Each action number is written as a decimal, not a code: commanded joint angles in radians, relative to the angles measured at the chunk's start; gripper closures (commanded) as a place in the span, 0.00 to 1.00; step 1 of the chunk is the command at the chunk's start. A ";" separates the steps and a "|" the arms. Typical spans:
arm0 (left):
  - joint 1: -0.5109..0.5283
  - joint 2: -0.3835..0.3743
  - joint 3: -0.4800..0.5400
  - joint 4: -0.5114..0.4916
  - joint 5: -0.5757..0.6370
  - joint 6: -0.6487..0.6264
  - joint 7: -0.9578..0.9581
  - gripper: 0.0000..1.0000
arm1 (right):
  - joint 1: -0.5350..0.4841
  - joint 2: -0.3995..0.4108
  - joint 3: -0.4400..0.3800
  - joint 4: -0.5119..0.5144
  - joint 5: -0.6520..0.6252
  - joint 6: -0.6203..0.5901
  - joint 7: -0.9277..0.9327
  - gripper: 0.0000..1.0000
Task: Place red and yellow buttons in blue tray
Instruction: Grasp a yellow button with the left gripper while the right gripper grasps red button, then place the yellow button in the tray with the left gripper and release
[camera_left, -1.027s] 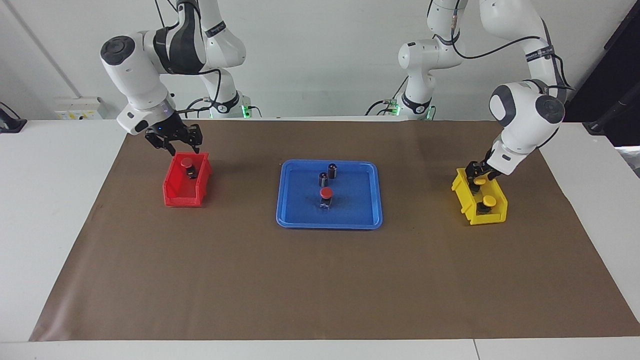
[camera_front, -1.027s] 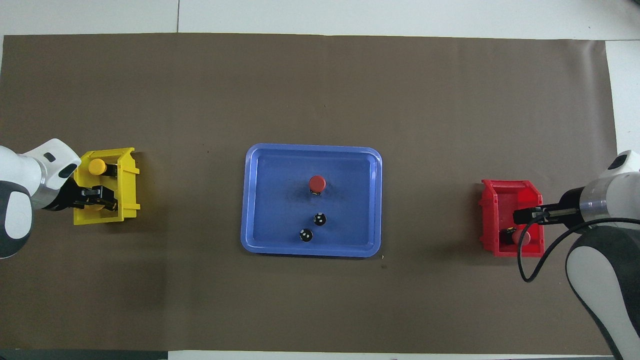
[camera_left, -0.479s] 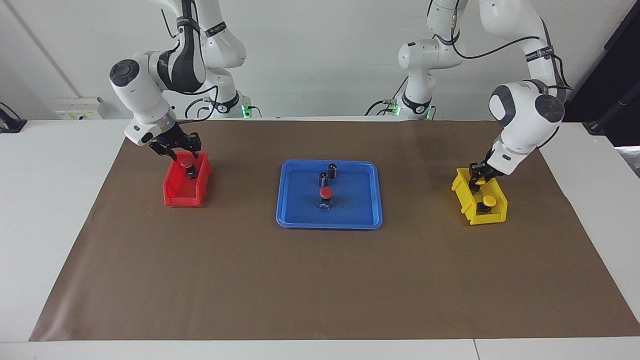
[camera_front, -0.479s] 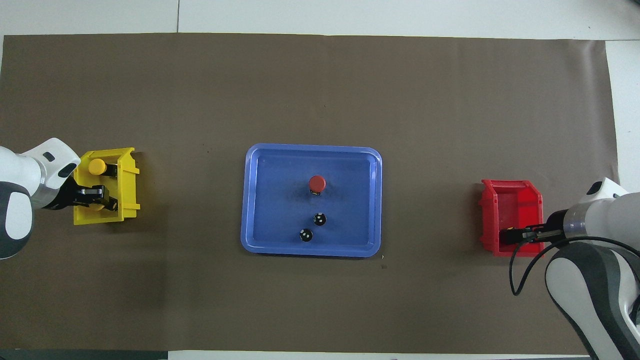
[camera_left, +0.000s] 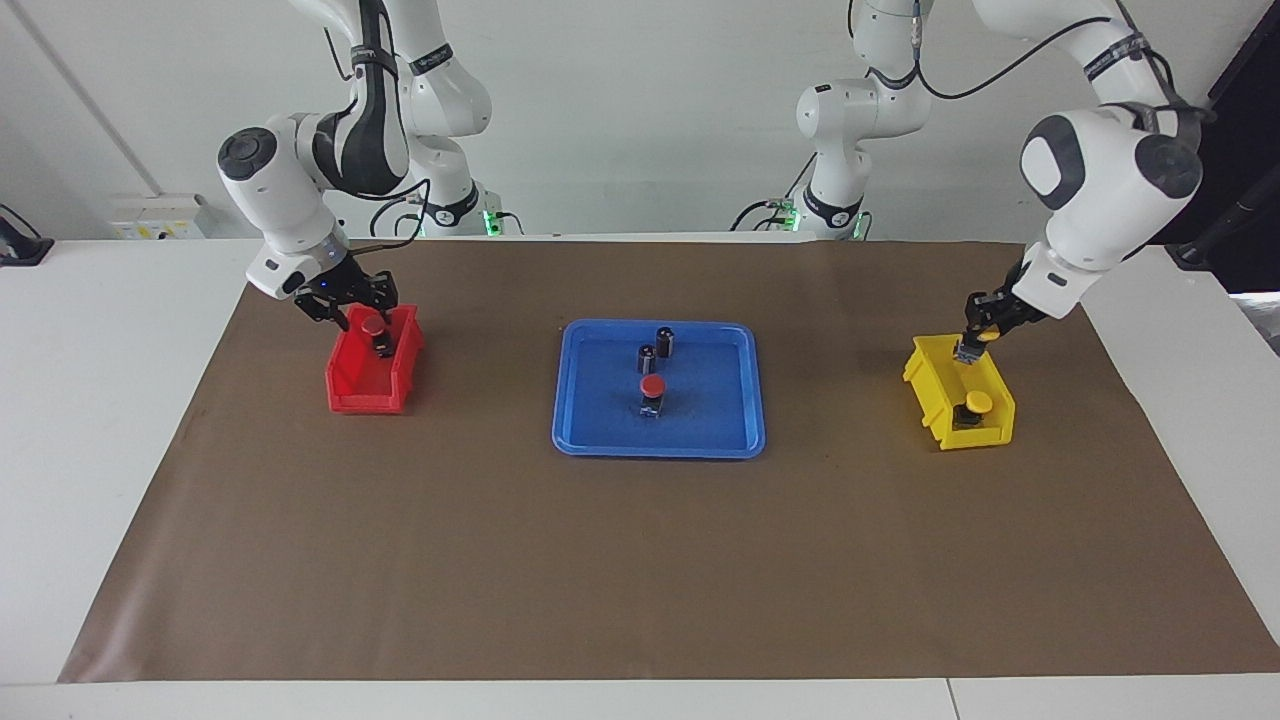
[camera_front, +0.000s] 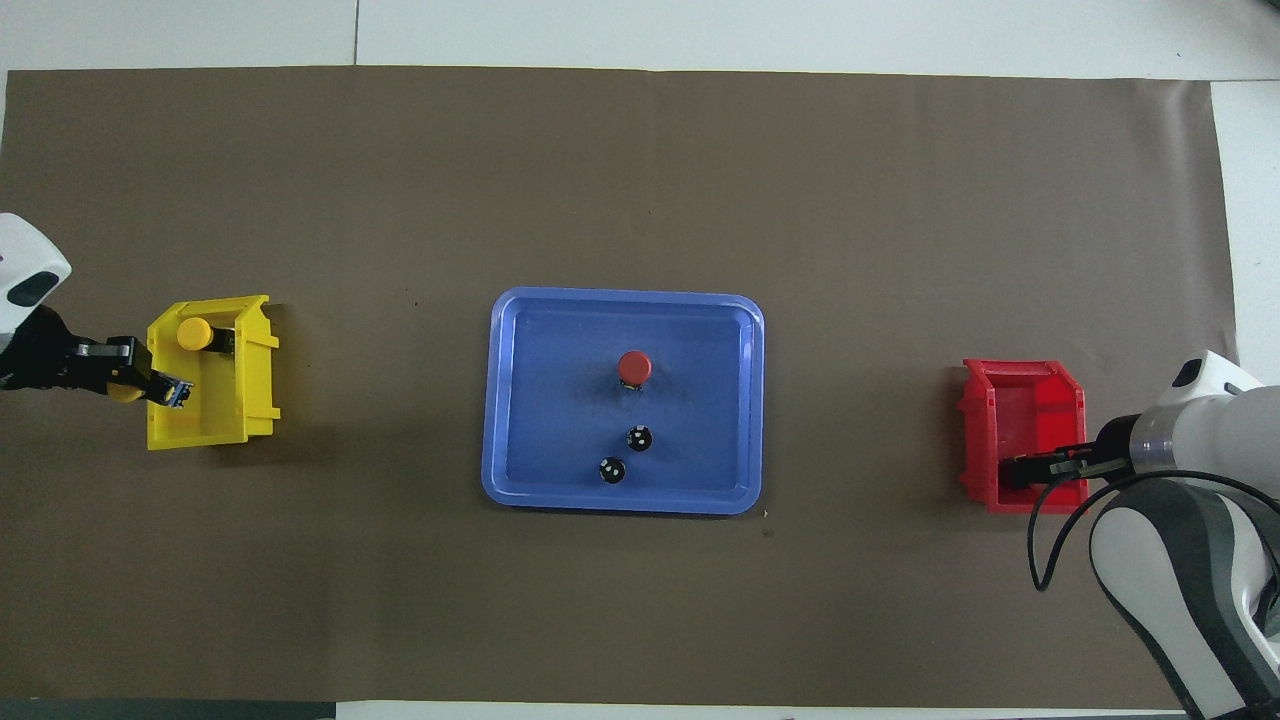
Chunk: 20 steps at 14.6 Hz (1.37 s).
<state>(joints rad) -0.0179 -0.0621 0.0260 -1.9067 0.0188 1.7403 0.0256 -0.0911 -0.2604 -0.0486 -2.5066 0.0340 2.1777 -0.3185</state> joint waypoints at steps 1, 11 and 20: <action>-0.162 0.031 -0.006 0.029 0.006 0.028 -0.231 0.99 | -0.018 0.000 0.012 -0.020 -0.002 0.019 -0.017 0.32; -0.637 0.277 -0.008 -0.032 -0.049 0.473 -0.739 0.99 | -0.016 0.001 0.012 -0.058 -0.002 0.043 -0.024 0.35; -0.674 0.331 -0.008 0.060 -0.056 0.408 -0.774 0.10 | -0.021 -0.007 0.012 -0.072 -0.002 0.042 -0.051 0.65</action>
<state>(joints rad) -0.6635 0.2710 -0.0014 -1.8946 -0.0208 2.2141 -0.7369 -0.0912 -0.2454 -0.0481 -2.5530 0.0340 2.2026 -0.3421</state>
